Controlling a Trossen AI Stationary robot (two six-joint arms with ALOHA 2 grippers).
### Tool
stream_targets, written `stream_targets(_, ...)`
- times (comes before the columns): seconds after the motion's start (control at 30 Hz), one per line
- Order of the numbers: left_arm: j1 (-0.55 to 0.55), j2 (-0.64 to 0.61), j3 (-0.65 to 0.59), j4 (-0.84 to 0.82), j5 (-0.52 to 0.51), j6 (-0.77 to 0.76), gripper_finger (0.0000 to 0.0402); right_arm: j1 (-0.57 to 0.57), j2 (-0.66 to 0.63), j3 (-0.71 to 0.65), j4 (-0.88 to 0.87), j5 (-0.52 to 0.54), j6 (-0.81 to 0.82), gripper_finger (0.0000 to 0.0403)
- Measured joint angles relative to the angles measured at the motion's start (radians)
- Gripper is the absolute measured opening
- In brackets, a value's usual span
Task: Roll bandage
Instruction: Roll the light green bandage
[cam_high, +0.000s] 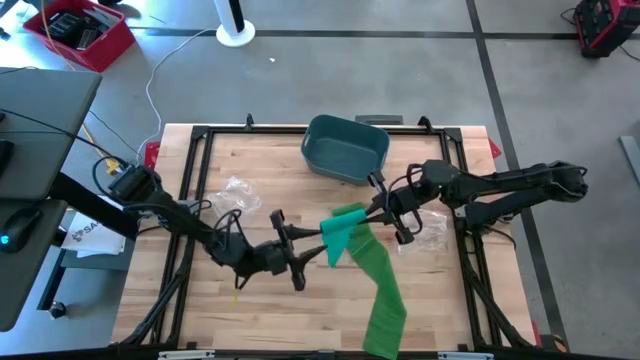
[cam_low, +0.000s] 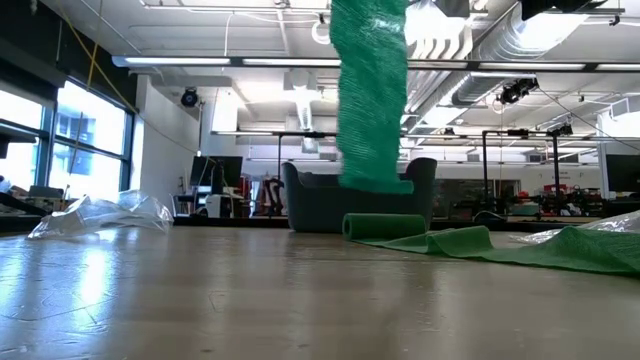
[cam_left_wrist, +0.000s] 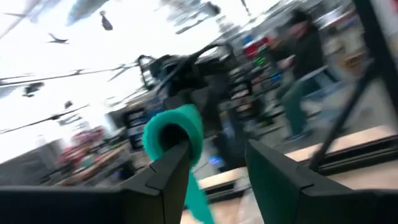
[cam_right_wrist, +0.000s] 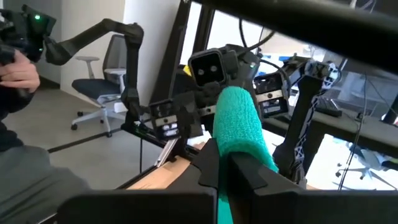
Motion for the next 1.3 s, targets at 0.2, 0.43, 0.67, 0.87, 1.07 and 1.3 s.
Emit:
stream_targets(0.2,-0.026,0.011,0.035,0.0,-0.034,0.045,0.0157,0.0,0.0,0.0,-0.001,0.0,0.017,0.0)
stream_targets(0.43,0.008,0.002,0.035,0.002,-0.068,-0.073,0.0157,0.0,0.0,0.0,-0.008,0.079,0.016,0.0)
stream_targets(0.67,0.064,0.001,0.035,-0.062,-0.06,-0.217,0.0143,0.0,0.0,0.0,-0.043,0.088,0.005,0.0)
stream_targets(0.87,0.089,0.0,0.035,-0.095,0.003,-0.287,0.0087,0.0,0.0,0.0,-0.066,0.082,0.005,0.0)
stream_targets(1.07,0.085,-0.003,0.034,-0.106,0.008,-0.273,0.001,0.0,0.0,0.001,-0.099,0.089,0.01,0.001)
stream_targets(1.3,0.068,-0.055,0.034,-0.189,-0.018,-0.287,0.0007,-0.005,-0.022,0.002,-0.184,0.131,0.02,0.0088)
